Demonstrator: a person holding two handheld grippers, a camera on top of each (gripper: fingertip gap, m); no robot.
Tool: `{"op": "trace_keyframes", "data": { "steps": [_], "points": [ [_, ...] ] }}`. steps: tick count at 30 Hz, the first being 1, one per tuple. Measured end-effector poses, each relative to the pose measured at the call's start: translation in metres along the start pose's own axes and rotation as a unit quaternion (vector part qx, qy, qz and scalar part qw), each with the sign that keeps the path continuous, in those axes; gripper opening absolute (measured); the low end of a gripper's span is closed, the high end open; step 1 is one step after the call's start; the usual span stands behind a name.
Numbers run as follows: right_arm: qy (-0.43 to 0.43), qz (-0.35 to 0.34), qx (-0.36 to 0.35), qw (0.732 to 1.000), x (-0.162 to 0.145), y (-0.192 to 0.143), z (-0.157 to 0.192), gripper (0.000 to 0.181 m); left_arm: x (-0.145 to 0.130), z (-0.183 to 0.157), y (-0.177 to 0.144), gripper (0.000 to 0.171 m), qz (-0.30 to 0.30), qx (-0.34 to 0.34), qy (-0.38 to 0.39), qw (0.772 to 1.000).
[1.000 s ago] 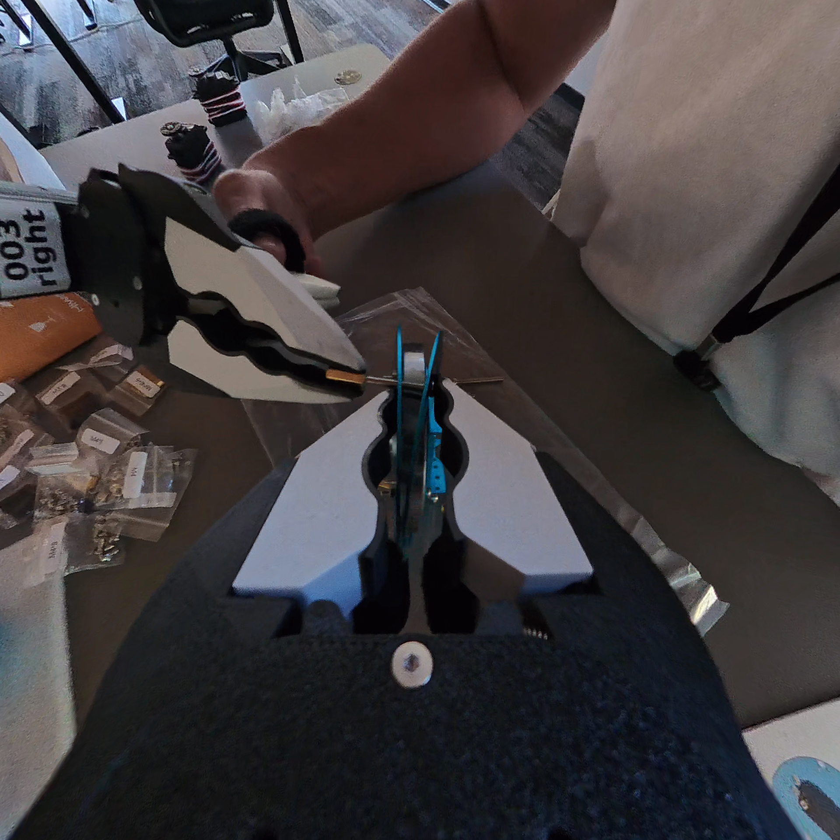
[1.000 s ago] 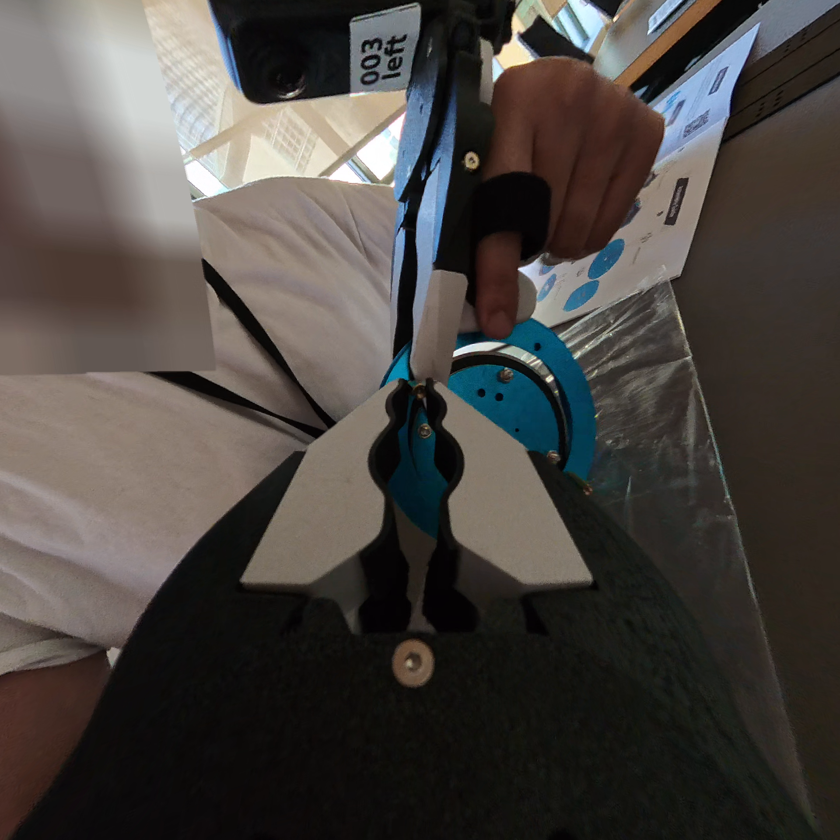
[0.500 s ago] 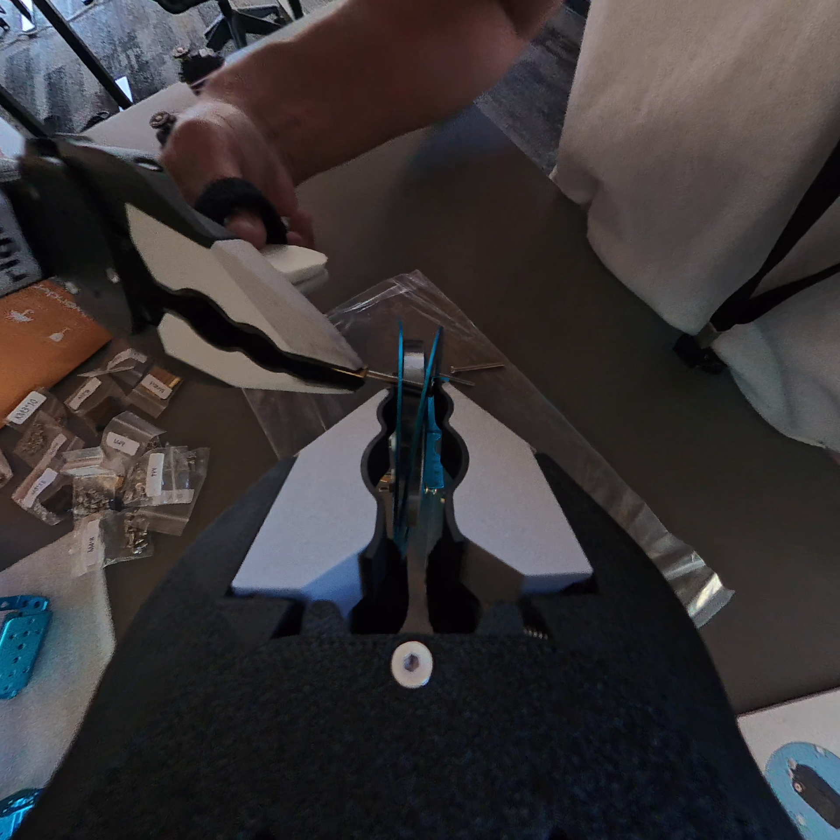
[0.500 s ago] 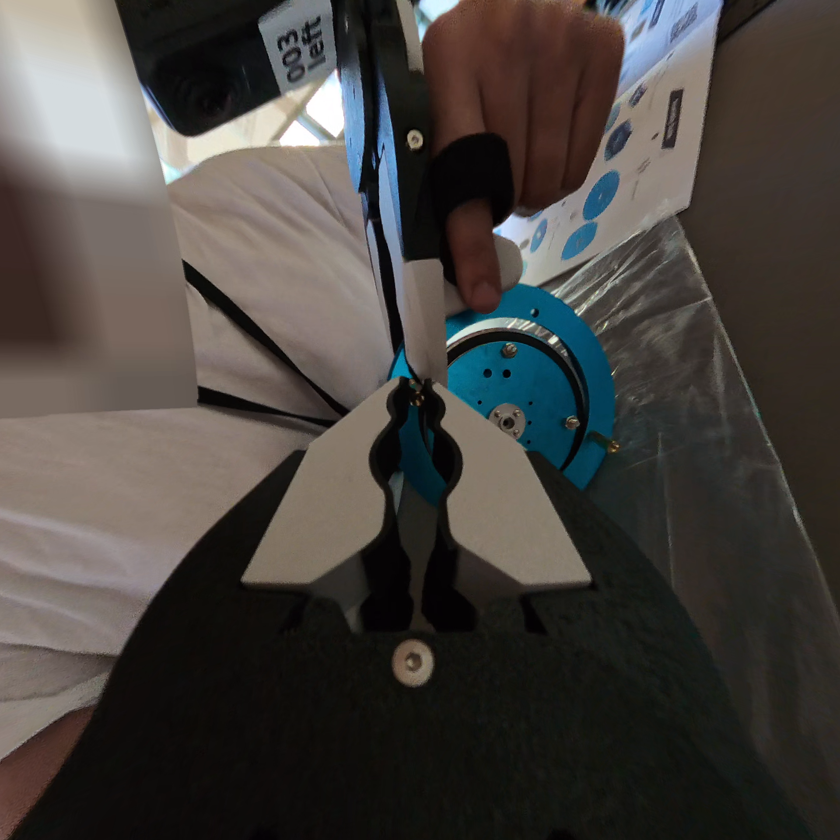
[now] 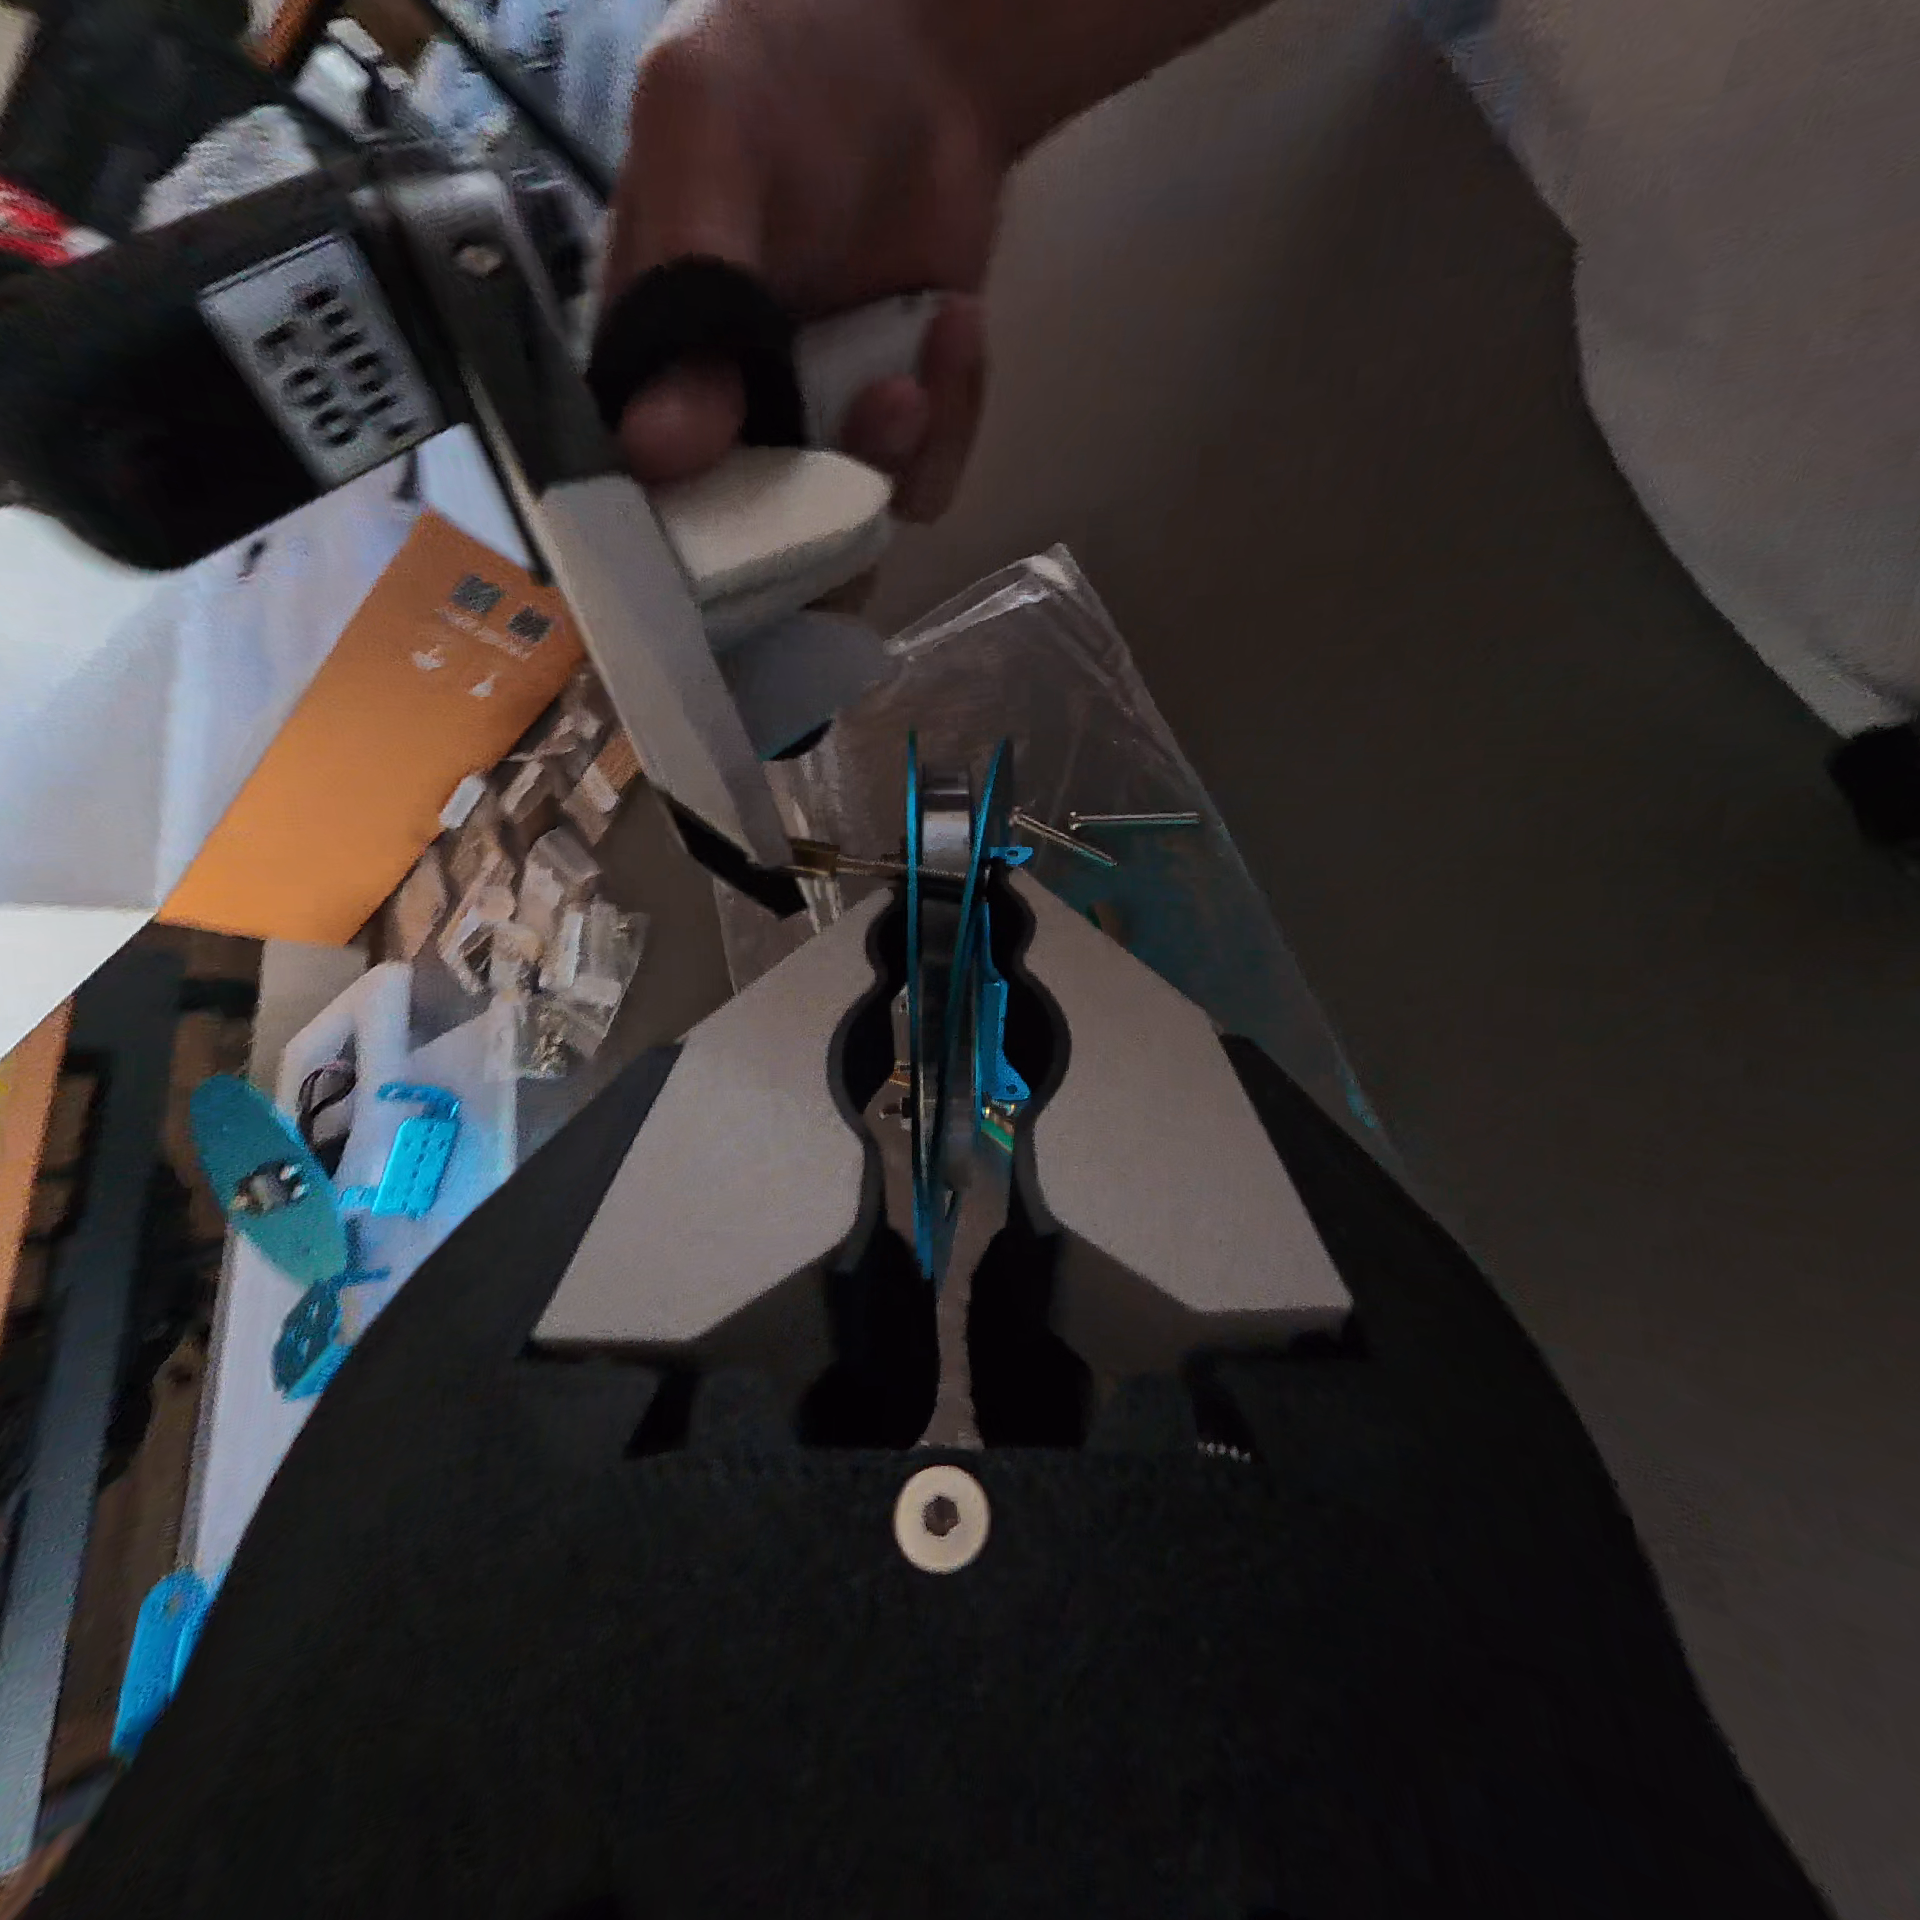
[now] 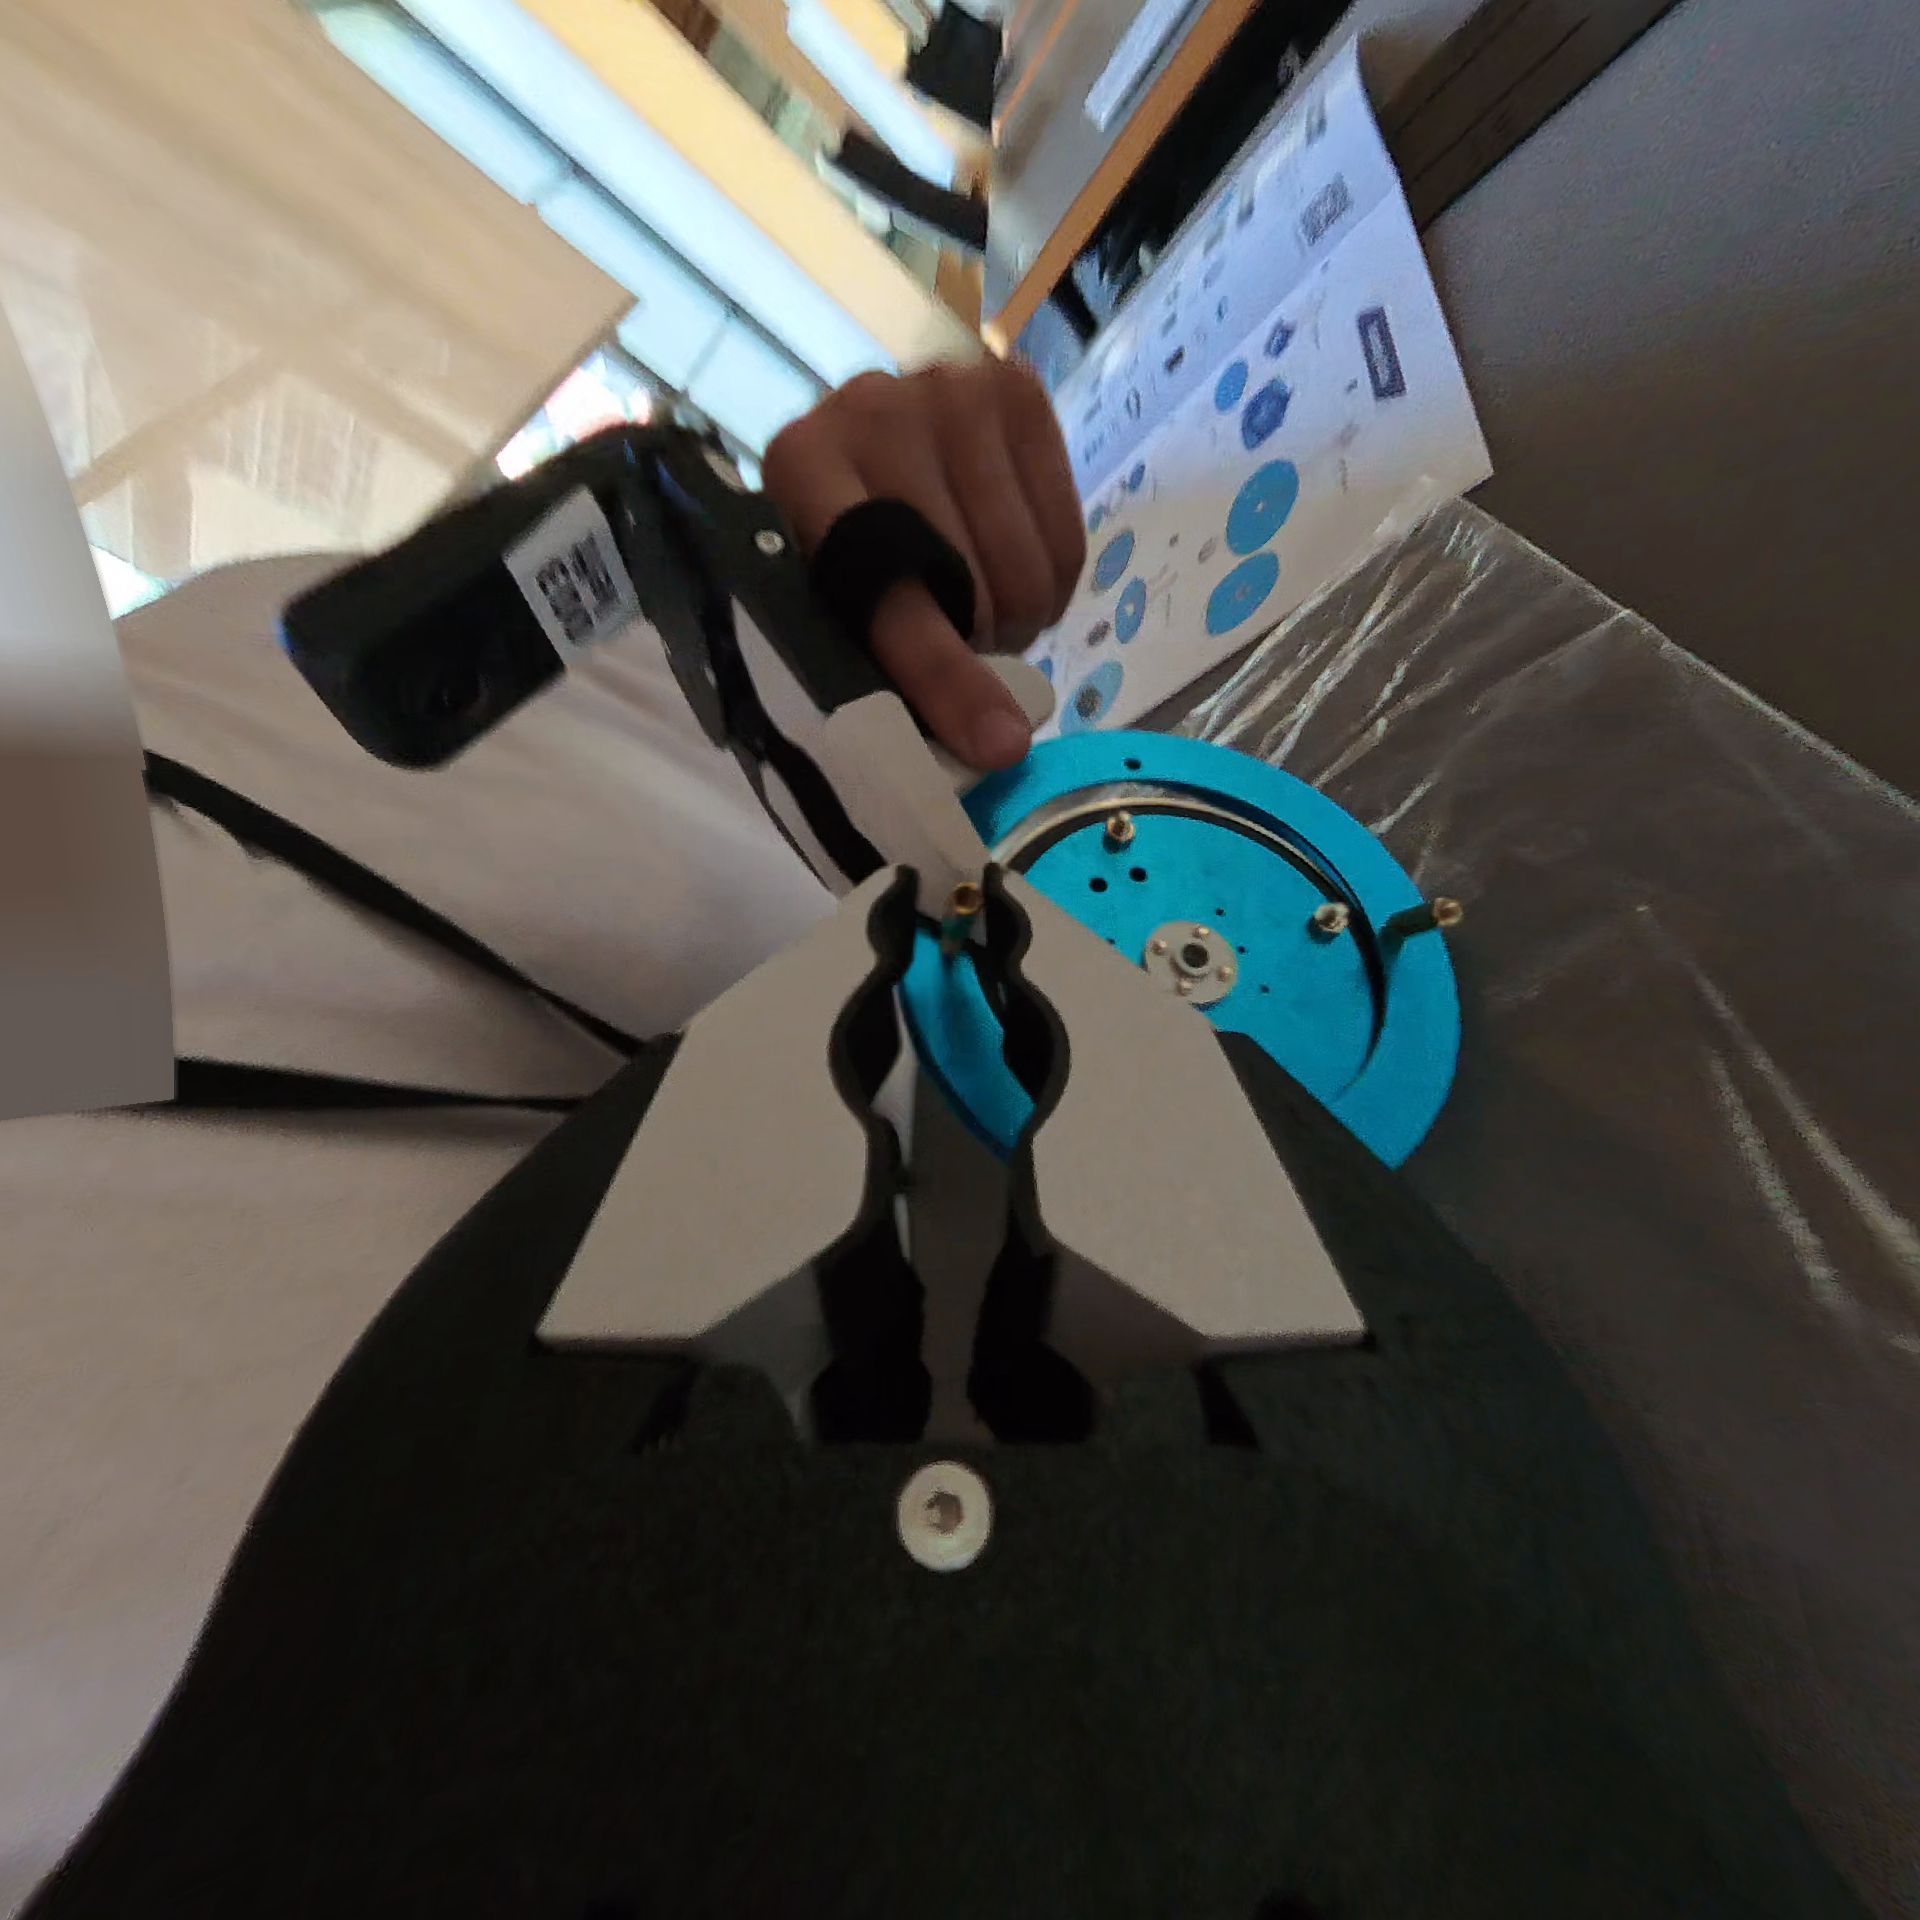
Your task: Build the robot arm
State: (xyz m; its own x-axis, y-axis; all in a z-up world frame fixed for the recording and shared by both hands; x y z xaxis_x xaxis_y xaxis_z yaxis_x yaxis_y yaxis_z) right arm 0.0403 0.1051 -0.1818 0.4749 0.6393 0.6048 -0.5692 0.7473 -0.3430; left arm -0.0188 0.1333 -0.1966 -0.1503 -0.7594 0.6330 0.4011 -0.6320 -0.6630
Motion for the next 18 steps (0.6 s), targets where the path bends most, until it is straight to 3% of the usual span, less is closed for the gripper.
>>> {"op": "trace_keyframes", "data": {
  "steps": [4, 7, 13, 18],
  "points": [
    [0.028, -0.081, -0.002, 0.996, -0.015, 0.004, 0.012, 0.028, 0.002, -0.014, 0.005, 0.014, 0.006, 0.082, -0.041, 0.996],
    [0.013, -0.128, -0.031, 0.991, -0.021, 0.005, 0.018, 0.026, 0.006, -0.022, 0.009, 0.015, 0.011, 0.120, -0.061, 0.991],
    [0.006, -0.103, -0.124, 0.987, -0.035, 0.003, 0.022, 0.006, 0.014, -0.027, 0.010, 0.015, -0.017, 0.129, -0.092, 0.987],
    [-0.005, -0.111, -0.132, 0.985, -0.041, -0.002, 0.030, 0.012, 0.018, -0.030, 0.009, 0.014, -0.020, 0.128, -0.088, 0.988]
  ]
}}
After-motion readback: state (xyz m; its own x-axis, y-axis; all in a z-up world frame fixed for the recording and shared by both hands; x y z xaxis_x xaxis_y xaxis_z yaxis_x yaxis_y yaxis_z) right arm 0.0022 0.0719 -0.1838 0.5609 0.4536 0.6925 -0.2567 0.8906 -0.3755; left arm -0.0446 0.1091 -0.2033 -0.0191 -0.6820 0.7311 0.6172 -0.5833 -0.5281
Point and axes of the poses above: each gripper's, where its closed fingertips meet, y out along the fingers, x out of its top, z = x × y across the jaws, the point moved 4 cm from there along -y, back along the fingers, and after that the axes turned 13 degrees about -x, right-handed, at the moved point
